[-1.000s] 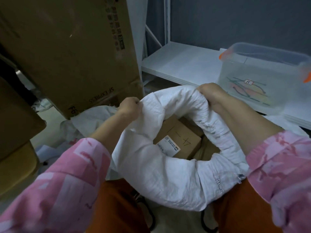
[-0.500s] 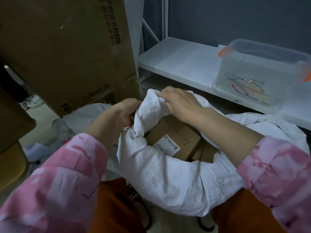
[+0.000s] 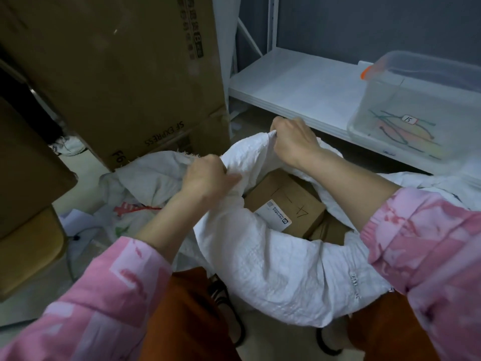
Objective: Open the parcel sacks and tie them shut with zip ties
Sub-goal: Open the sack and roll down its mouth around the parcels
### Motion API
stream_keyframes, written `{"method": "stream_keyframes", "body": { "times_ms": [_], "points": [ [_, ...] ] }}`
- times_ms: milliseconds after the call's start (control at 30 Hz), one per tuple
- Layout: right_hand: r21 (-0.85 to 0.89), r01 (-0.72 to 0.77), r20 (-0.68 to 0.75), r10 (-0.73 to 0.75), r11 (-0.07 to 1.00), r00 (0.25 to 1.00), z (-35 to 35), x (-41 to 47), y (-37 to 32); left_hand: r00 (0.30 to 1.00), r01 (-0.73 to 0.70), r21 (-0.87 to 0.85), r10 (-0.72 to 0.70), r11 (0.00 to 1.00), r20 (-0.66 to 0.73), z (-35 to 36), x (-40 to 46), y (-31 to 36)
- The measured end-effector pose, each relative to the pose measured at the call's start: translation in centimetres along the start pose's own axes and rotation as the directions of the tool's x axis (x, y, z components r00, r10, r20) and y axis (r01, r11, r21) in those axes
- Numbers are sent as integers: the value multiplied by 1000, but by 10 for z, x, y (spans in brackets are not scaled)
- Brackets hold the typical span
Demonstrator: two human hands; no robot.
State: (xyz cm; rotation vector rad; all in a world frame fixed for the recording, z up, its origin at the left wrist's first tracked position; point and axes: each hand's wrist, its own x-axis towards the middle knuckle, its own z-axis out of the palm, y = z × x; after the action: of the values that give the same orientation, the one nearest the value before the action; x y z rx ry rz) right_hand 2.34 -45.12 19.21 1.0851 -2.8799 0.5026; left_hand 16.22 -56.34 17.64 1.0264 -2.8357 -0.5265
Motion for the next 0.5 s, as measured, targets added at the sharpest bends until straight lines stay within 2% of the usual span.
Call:
{"method": "stream_keyframes", "body": {
  "times_ms": [67,133,200,233,267,300,333,400,467,500],
  "points": [
    [1,-31,-10,31,1000,999,1,2,2,998,-28,-39,30,999,59,4,0,-12],
    [15,-106,10,106,994,994,2,8,10,983,-4,-233,46,972,178,1,-2,-21],
    [51,-184,58,181,982,982,4,10,17,934,136,-508,61,851,352,-7,-3,-29],
    [57,-185,77,181,981,981,6,10,18,912,185,-545,65,818,406,-9,-1,-34],
    [53,-161,92,156,985,983,7,9,17,908,193,-504,41,842,417,-8,3,-39],
    [44,-127,108,122,991,987,9,9,15,925,170,-395,-7,903,381,-6,7,-42],
    [39,-100,121,95,994,988,10,9,13,947,127,-220,-52,967,317,-5,11,-44],
    [24,-98,147,93,995,985,9,12,12,969,53,107,-77,993,233,-6,12,-42],
    [22,-156,151,151,987,977,6,16,16,946,-57,222,-19,973,324,-9,5,-35],
    [25,-183,153,178,983,972,4,18,17,916,-90,202,2,975,401,-14,-1,-31]
  ]
}}
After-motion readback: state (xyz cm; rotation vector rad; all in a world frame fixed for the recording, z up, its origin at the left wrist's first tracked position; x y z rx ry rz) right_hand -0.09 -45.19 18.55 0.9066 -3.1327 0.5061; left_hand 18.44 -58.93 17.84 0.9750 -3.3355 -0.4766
